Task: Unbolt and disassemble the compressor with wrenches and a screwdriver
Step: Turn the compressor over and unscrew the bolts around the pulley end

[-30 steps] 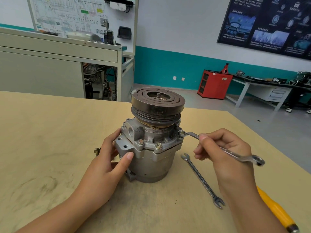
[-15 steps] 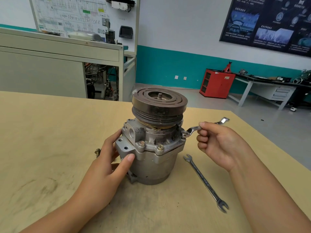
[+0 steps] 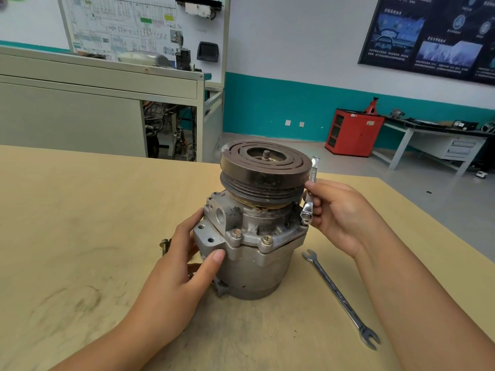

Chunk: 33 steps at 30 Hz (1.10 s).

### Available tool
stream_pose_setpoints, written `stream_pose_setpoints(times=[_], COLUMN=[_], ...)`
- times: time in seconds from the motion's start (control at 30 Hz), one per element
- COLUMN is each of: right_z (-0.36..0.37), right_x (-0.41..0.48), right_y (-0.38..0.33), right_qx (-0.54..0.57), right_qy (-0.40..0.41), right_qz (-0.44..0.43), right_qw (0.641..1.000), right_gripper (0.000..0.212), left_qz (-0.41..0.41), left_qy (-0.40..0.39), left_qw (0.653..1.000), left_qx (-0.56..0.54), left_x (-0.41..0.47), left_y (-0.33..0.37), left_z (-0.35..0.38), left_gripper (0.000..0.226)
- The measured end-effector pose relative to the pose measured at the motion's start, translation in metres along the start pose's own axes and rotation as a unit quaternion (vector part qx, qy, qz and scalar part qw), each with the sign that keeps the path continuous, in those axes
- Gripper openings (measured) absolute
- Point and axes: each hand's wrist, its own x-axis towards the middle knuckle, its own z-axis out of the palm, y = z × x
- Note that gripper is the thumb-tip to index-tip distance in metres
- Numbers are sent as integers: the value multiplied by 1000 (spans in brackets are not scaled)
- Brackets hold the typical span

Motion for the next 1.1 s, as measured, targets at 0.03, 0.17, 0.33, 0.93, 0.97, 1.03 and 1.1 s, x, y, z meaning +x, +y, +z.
stream_pose_setpoints(times=[0.03, 0.17, 0.33, 0.93, 0.97, 1.03, 1.1], right_z=[0, -5, -9, 3, 3, 2, 2], right_x=[-1, -12, -46, -98, -99, -100, -99], right_y=[-1, -10, -7, 32, 31, 30, 28], right_qx=[15, 126, 15, -520, -524, -524, -523], right_qy=[7, 49, 97, 126, 124, 114, 109], right_qz=[-1, -29, -184, -496, -493, -490, -486], right_qw=[1000, 990, 978, 684, 683, 687, 691], right_gripper=[26, 20, 11, 27, 27, 28, 26], left_qz=[0, 0, -3, 4, 3, 2, 3], left_qy=[-2, -1, 4, 6, 6, 6, 5], left_qw=[1000, 1000, 1000, 1000, 1000, 1000, 1000], left_qx=[0, 4, 8, 19, 20, 20, 19], left_x=[0, 0, 0, 1, 1, 1, 1], left_y=[0, 0, 2, 4, 4, 4, 4], left_z=[0, 1, 1, 0, 0, 0, 0], left_gripper=[62, 59, 57, 60, 60, 61, 60])
